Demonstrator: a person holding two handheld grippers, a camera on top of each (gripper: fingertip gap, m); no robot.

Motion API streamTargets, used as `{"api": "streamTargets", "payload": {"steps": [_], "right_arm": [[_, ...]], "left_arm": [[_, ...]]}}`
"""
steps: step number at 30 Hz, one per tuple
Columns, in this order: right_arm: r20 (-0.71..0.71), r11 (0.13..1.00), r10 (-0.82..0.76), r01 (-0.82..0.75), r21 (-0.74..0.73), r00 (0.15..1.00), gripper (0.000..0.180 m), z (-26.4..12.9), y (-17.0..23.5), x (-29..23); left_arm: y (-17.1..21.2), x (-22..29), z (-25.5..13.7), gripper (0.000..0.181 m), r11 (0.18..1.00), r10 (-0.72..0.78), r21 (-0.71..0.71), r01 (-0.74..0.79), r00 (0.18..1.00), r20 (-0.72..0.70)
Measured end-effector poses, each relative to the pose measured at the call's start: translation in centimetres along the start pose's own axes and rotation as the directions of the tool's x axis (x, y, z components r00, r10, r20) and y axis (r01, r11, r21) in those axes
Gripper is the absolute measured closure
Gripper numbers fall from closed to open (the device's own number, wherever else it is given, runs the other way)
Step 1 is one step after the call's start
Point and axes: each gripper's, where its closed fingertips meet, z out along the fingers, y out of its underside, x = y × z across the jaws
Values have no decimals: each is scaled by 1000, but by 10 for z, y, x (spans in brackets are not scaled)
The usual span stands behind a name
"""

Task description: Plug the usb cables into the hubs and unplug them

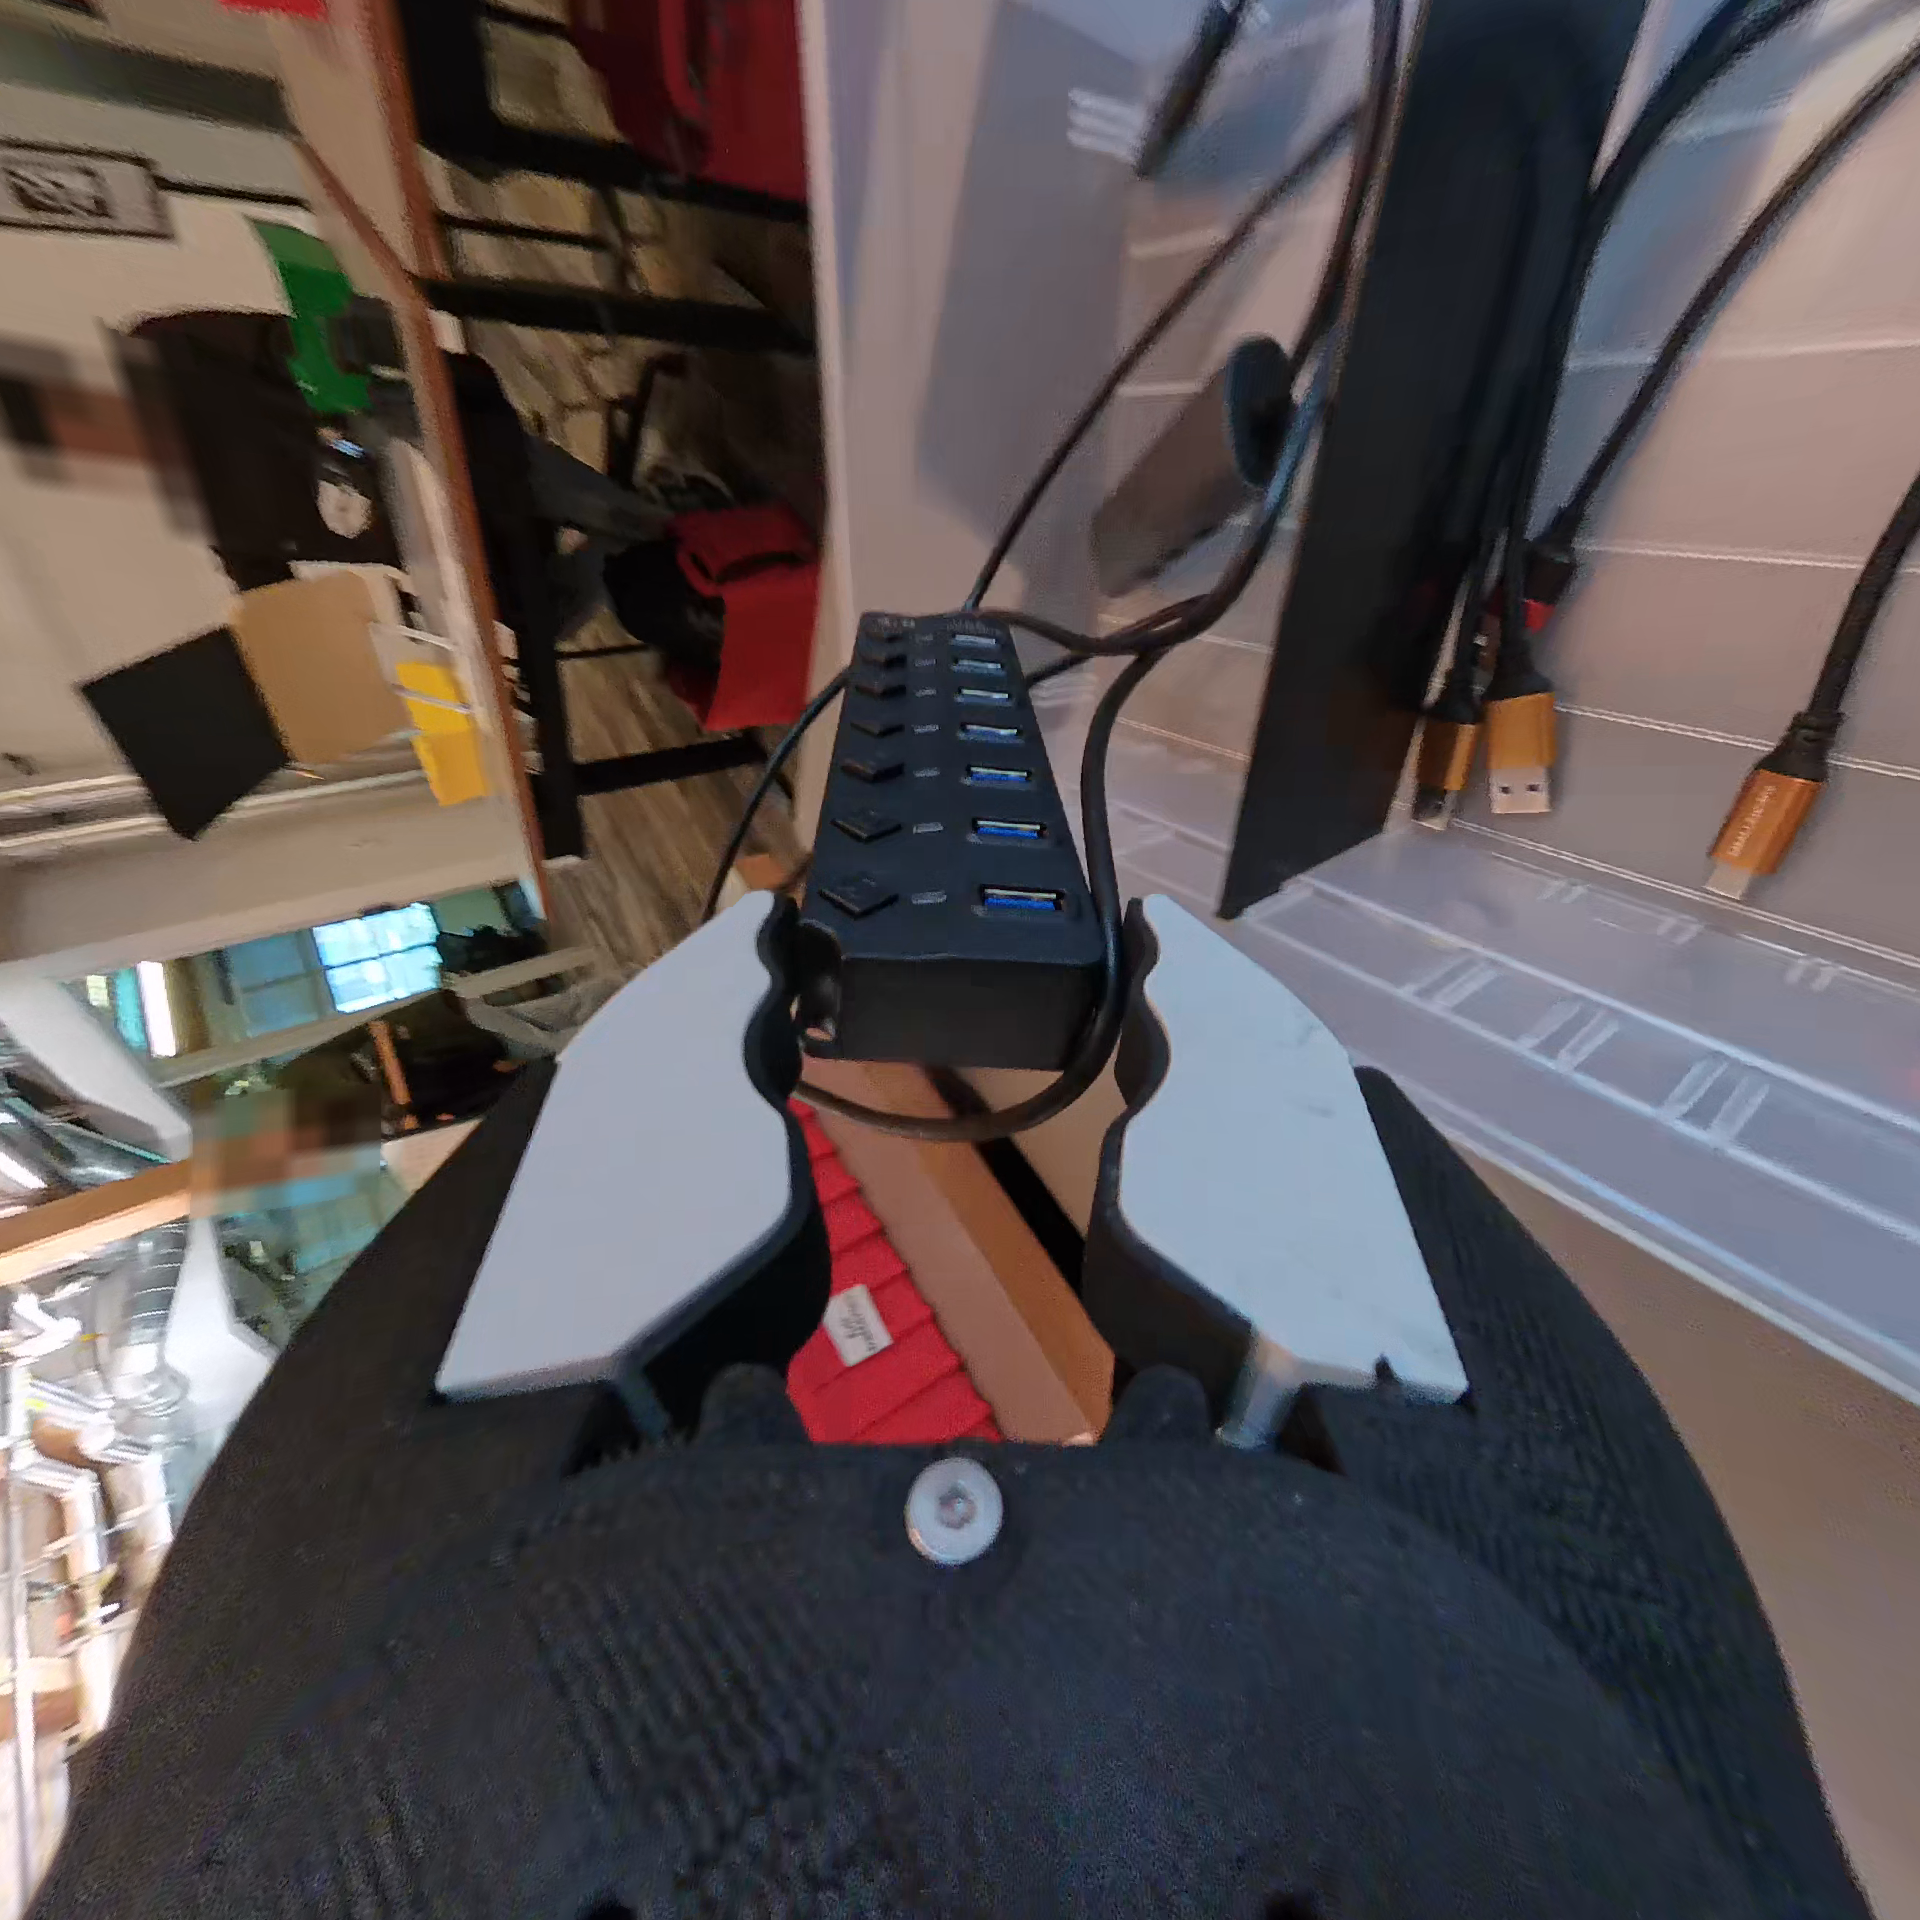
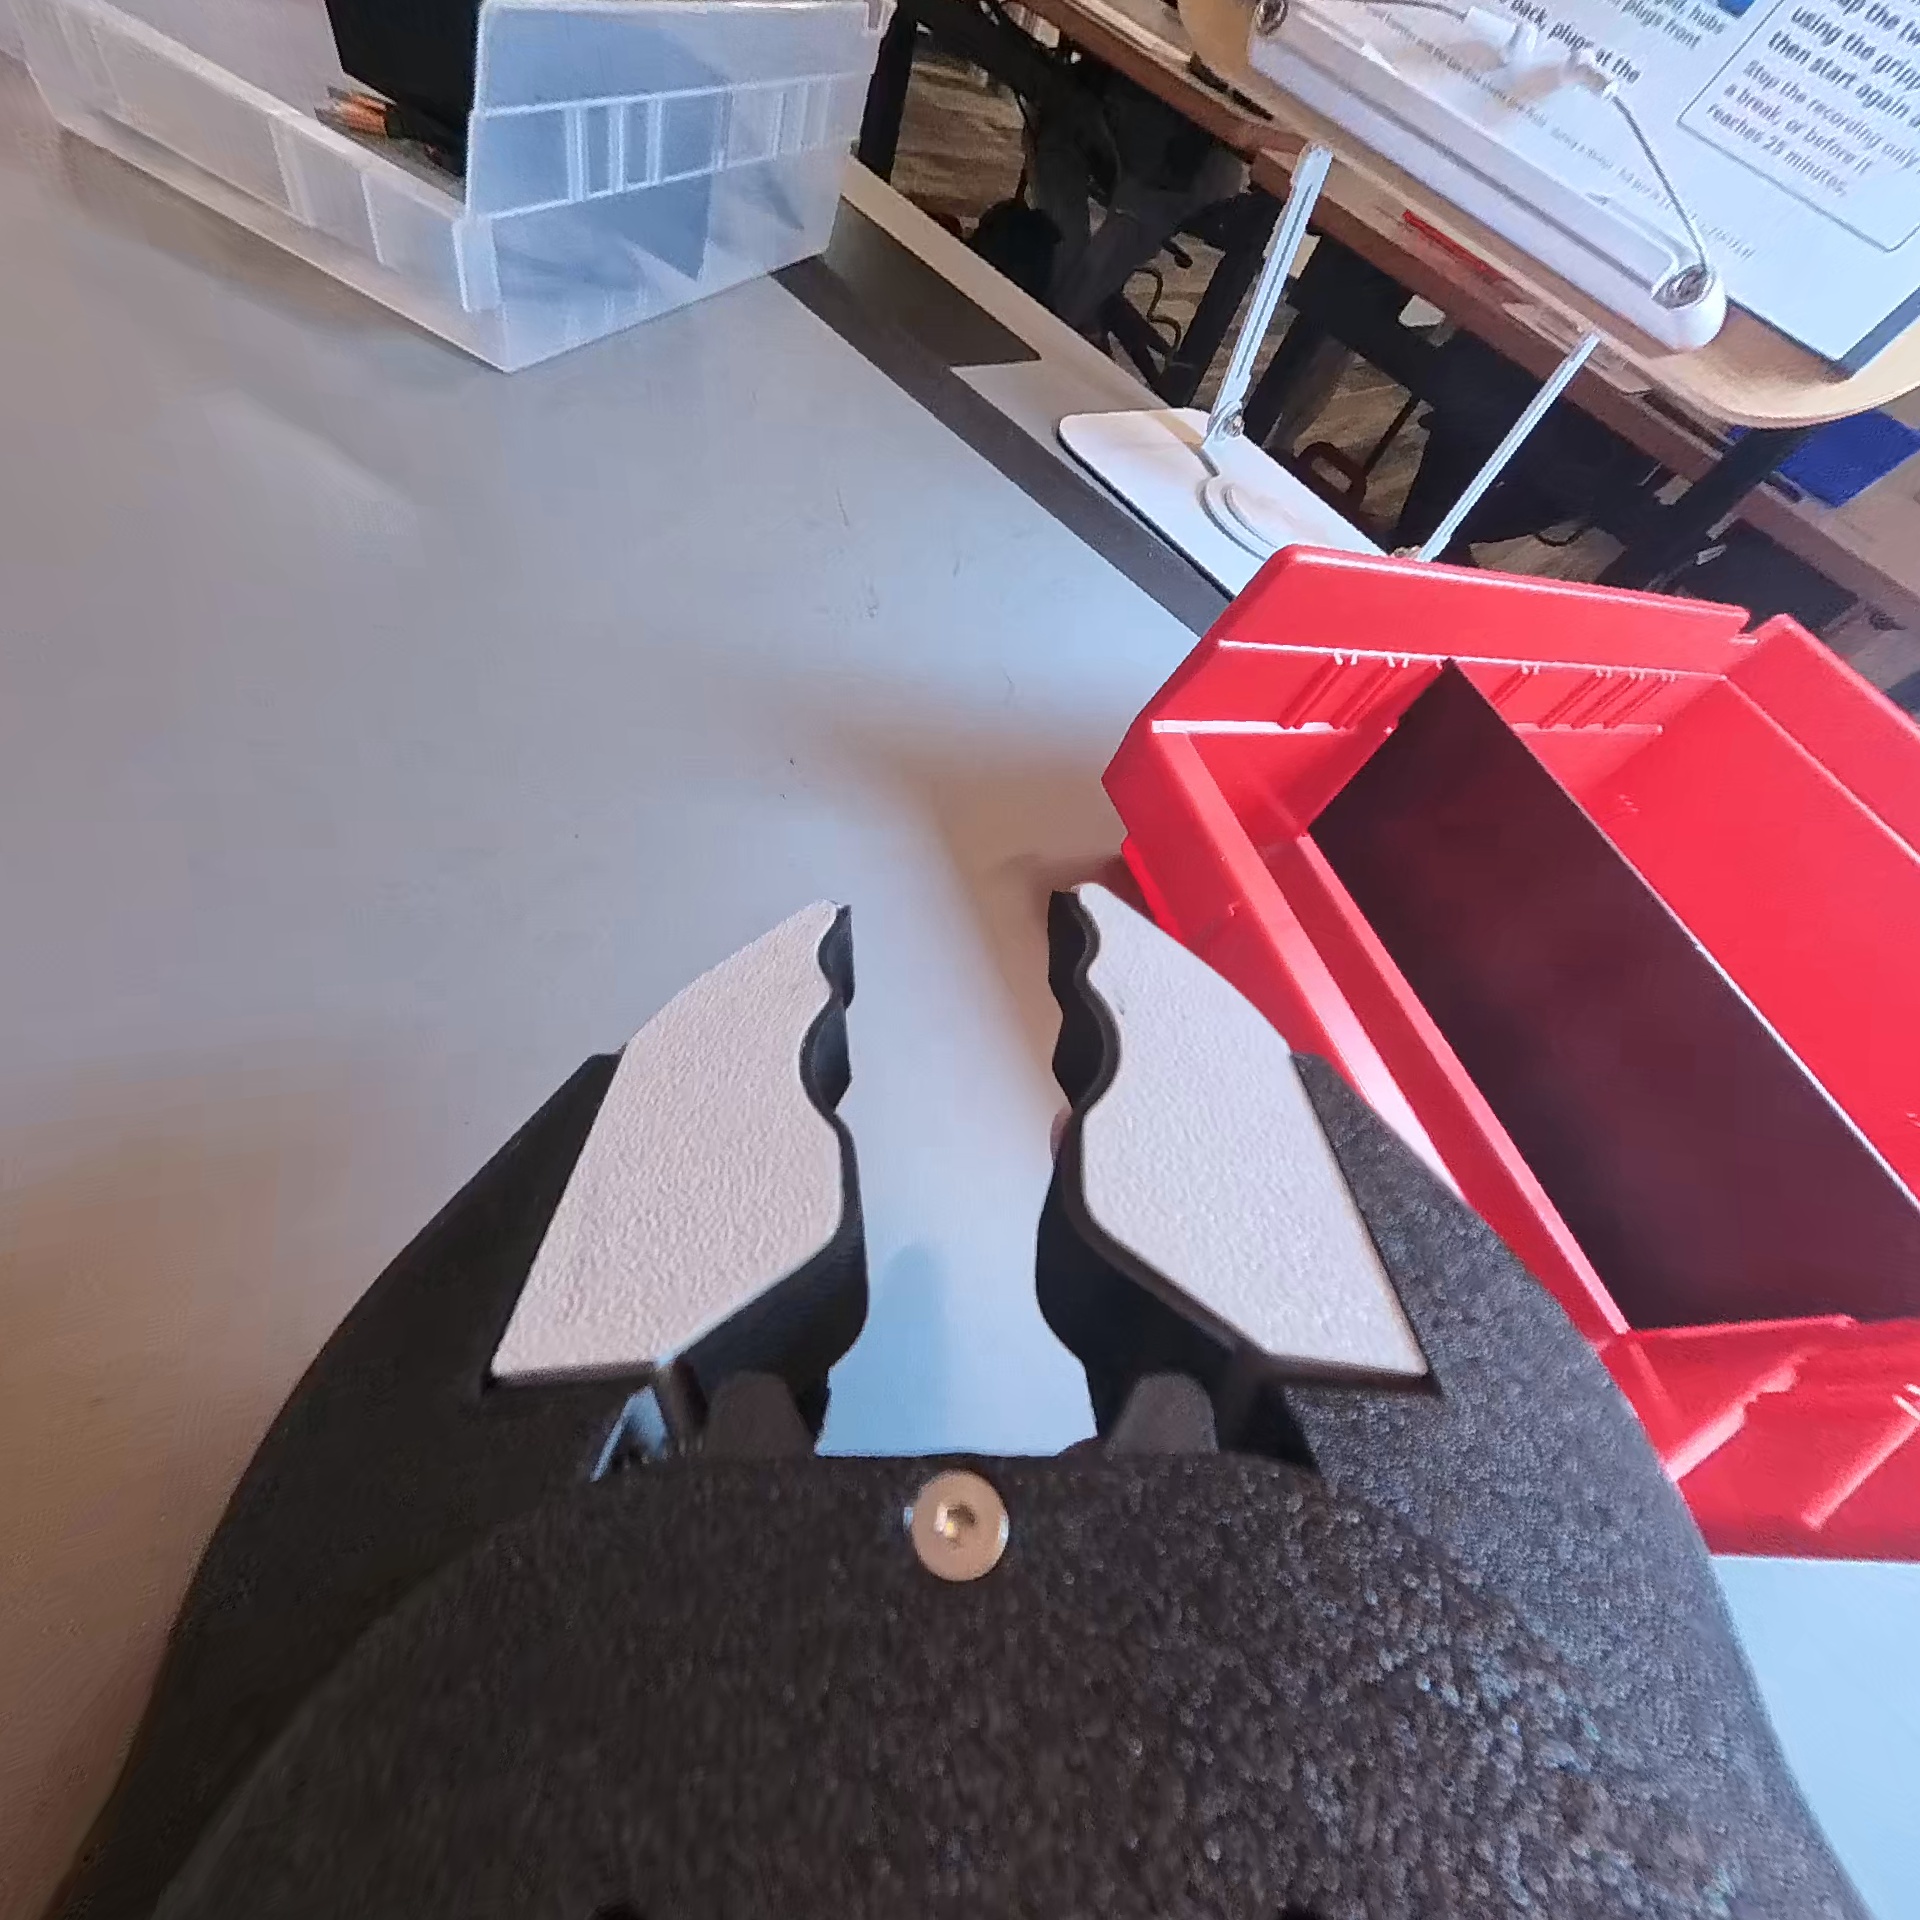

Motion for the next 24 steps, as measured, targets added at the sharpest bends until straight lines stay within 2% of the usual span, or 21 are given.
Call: {"api": "streamTargets", "payload": {"steps": [4,8,12,15,19,24], "right_arm": [[0,1000,-3,3,16,1000,144,-1,-3,-1],[12,999,1,-2,52,1000,145,-2,-10,-5],[19,995,-13,11,98,1000,145,-4,-21,-11],[23,992,-20,17,122,1000,145,-5,-27,-15],[35,991,-24,19,133,999,145,-6,-30,-21],[53,991,-28,21,133,998,145,-5,-31,-27]], "left_arm": [[-19,-41,-56,121,995,14,100,-27,991,130],[-51,-73,-133,122,962,-33,269,-34,970,240],[-92,-82,-214,122,868,-119,495,-39,951,284],[-118,-77,-259,122,798,-136,597,-82,941,311],[-145,-66,-298,130,712,-138,690,-131,937,320],[-161,-55,-300,130,701,-109,700,-136,950,294]]}}
